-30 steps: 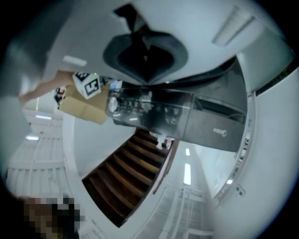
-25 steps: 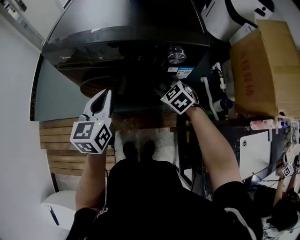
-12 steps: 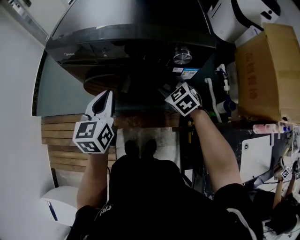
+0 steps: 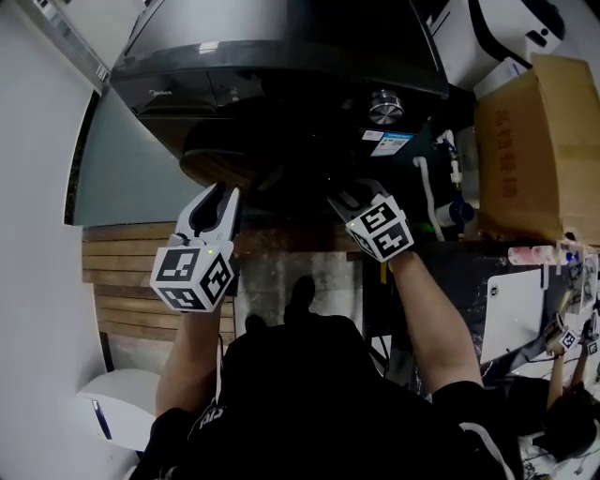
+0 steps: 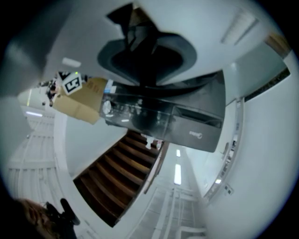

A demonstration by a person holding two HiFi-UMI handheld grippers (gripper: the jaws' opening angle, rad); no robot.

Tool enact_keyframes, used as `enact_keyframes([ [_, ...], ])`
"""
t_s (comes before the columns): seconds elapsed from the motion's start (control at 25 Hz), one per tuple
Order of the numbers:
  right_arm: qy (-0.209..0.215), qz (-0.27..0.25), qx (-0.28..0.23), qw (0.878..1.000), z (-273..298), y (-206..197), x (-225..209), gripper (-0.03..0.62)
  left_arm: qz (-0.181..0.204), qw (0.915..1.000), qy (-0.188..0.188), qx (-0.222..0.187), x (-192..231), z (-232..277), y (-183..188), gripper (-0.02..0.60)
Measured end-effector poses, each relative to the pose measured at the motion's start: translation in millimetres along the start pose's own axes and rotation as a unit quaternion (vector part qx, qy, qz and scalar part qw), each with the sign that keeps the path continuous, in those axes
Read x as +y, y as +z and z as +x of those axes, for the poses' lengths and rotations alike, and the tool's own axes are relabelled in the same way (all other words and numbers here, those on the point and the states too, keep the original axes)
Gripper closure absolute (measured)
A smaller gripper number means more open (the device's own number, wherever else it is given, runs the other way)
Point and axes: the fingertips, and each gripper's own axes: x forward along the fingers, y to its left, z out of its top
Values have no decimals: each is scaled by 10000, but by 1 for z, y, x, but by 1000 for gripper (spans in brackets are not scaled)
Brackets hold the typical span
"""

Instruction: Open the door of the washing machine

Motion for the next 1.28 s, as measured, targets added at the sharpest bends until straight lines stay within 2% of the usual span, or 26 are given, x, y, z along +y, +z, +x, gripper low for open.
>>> enact_keyframes([
  [0.12, -318, 237, 39, 9992, -9, -5, 16, 450, -32, 9999, -155, 52, -3, -16, -9, 457],
  [0.36, -565, 646, 32, 9963, -22, -13, 61, 456, -104, 9990, -400, 197, -5, -43, -29, 431],
  [0.48, -623, 771, 25, 9951, -28, -14, 83, 462, -108, 9981, -551, 256, -11, -51, -33, 397],
  [0.64, -582, 865, 43, 9945, -34, -14, 113, 474, -124, 9970, -688, 324, -19, -60, -37, 342],
  [0.92, -376, 757, 98, 9964, -42, -12, 174, 507, -66, 9948, -881, 501, -32, -79, -48, 307],
  [1.28, 163, 705, -50, 9974, -39, -1, 254, 497, 5, 9955, -715, 626, -19, -97, -67, 262],
])
